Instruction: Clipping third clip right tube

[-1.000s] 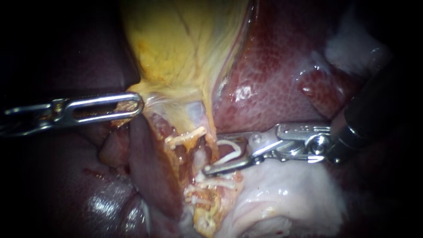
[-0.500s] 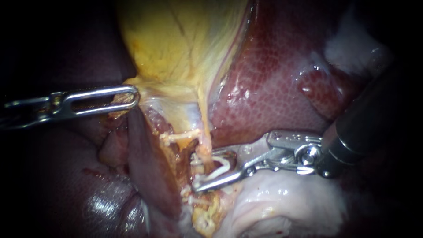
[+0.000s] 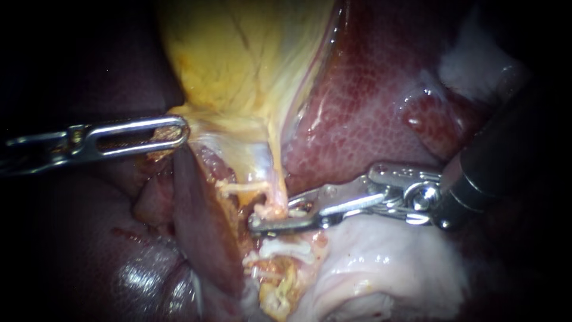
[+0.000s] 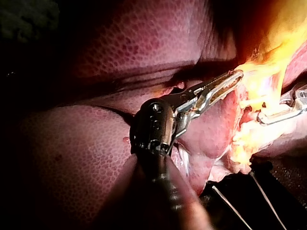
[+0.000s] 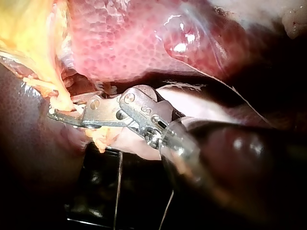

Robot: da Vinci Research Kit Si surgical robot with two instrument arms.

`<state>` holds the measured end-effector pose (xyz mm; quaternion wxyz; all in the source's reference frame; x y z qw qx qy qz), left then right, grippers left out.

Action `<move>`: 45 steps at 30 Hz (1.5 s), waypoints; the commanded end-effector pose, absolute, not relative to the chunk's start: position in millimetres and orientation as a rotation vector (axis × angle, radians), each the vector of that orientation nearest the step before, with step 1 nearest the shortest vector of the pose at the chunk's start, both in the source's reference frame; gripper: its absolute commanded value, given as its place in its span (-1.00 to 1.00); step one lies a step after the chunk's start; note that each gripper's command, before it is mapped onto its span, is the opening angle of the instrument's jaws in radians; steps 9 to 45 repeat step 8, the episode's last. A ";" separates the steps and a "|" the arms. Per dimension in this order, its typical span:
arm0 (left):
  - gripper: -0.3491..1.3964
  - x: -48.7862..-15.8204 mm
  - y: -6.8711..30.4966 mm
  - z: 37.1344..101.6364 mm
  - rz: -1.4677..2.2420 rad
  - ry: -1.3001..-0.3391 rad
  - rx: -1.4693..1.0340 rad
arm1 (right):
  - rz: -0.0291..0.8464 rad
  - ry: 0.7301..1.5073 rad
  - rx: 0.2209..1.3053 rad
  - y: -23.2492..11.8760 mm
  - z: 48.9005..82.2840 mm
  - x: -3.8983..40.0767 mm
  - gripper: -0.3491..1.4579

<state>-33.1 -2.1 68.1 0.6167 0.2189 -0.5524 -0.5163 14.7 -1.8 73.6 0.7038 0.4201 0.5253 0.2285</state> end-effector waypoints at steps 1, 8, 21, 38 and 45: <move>-1.00 -33.1 -2.1 68.1 -1.189 -1.272 0.504 | 0.508 1.168 0.937 -1.9 73.6 14.8 -1.00; -1.00 -33.2 -2.1 68.1 -1.189 -1.272 0.503 | 0.497 1.113 0.923 -2.1 73.7 14.7 -0.97; -1.00 -33.2 -2.1 68.1 -1.189 -1.272 0.503 | 0.497 1.113 0.923 -2.1 73.7 14.7 -0.97; -1.00 -33.2 -2.1 68.1 -1.189 -1.272 0.503 | 0.497 1.113 0.923 -2.1 73.7 14.7 -0.97; -1.00 -33.2 -2.1 68.1 -1.189 -1.272 0.503 | 0.497 1.113 0.923 -2.1 73.7 14.7 -0.97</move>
